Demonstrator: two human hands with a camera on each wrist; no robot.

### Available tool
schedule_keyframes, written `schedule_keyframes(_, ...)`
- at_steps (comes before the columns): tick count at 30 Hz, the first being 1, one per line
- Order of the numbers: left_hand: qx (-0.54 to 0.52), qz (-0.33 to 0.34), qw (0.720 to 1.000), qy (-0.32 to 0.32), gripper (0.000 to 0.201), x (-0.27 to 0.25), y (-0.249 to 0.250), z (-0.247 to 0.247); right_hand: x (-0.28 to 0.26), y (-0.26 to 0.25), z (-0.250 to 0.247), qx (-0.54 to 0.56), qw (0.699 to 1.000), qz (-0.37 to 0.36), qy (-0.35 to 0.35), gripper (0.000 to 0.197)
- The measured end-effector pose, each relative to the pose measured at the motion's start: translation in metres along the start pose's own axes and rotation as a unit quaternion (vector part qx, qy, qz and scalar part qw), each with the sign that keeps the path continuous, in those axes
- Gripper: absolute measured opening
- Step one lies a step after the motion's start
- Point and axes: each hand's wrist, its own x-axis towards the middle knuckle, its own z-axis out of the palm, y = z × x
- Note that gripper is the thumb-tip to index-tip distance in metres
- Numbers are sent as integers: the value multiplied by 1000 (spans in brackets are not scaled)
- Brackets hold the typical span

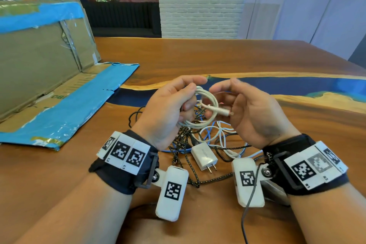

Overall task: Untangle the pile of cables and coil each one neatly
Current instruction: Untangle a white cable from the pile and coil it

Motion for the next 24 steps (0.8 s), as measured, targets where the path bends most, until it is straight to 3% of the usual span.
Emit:
schedule_keyframes(2,11,1,1000,-3,30,-1,0,2,0,1,-1,5,1000,17,-18,45)
schedule_keyframes(8,35,-8,999,-15,29,-4,1,7,-1,5,2,-53,998,-1,-28,7)
schedule_keyframes(16,-5,-61,996,-70,30,-6,1,7,3,6,3,-85,986,-127,63,10)
schedule_keyframes(20,-89,-50,994,-45,33,-2,5,3,2,2,3,-106,972,-189,97,6)
schedule_keyframes(24,-93,-25,995,-29,35,-1,6,-1,0,0,4,-149,966,-191,89,5)
